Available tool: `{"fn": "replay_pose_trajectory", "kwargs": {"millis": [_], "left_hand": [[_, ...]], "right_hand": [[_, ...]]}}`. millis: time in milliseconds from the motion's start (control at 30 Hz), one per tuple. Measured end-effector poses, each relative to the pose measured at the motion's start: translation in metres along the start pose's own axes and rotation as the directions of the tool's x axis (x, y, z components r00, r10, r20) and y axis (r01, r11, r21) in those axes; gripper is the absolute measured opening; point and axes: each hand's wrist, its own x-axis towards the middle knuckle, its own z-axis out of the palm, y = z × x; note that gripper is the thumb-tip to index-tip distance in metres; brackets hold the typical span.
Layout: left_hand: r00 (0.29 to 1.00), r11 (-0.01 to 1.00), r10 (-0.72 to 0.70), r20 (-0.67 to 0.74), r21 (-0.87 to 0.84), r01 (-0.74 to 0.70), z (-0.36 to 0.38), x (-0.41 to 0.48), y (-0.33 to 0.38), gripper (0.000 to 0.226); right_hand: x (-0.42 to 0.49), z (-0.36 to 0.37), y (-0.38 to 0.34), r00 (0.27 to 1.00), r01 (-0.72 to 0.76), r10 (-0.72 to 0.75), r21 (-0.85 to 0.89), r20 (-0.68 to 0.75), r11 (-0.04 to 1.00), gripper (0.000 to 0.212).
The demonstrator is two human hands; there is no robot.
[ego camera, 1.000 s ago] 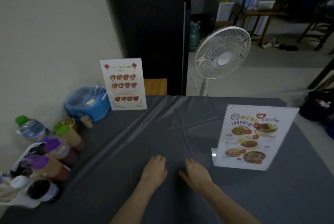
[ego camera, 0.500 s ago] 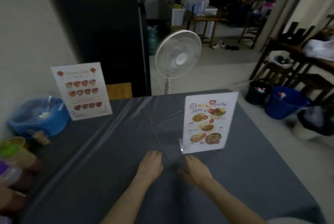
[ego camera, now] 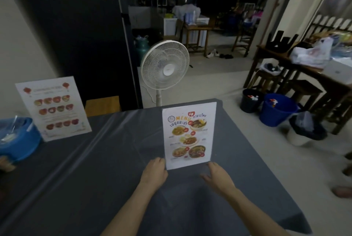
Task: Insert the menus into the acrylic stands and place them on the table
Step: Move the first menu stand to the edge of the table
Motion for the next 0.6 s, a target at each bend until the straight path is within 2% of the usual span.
{"fn": "replay_pose_trajectory", "kwargs": {"millis": [133, 200, 333, 467, 600], "left_hand": [[0.995, 0.993, -0.098, -0.002, -0.069, 0.098, -0.008, 0.012, 0.013, 0.035], [0.986, 0.977, -0.166, -0.004, -0.140, 0.163, -0.010, 0.018, 0.020, 0.034], [0.945, 0.892, -0.326, -0.011, -0.335, 0.304, -0.015, 0.030, 0.031, 0.044], [0.898, 0.783, -0.439, -0.041, -0.508, 0.359, -0.022, 0.039, 0.036, 0.064], [0.858, 0.576, -0.513, -0.013, -0.746, 0.334, -0.028, 0.047, 0.034, 0.070]], "right_hand": [[0.024, -0.025, 0.030, 0.999, -0.032, 0.032, 0.065, -0.009, 0.997, 0.051], [0.039, -0.036, 0.040, 0.999, -0.041, 0.043, 0.103, -0.016, 0.994, 0.058], [0.069, -0.059, 0.044, 0.999, -0.032, 0.045, 0.332, -0.031, 0.943, 0.066], [0.091, -0.073, 0.038, 0.999, -0.022, 0.046, 0.620, -0.022, 0.785, 0.065], [0.104, -0.078, 0.029, 1.000, -0.027, 0.029, 0.815, 0.013, 0.578, 0.062]]}}
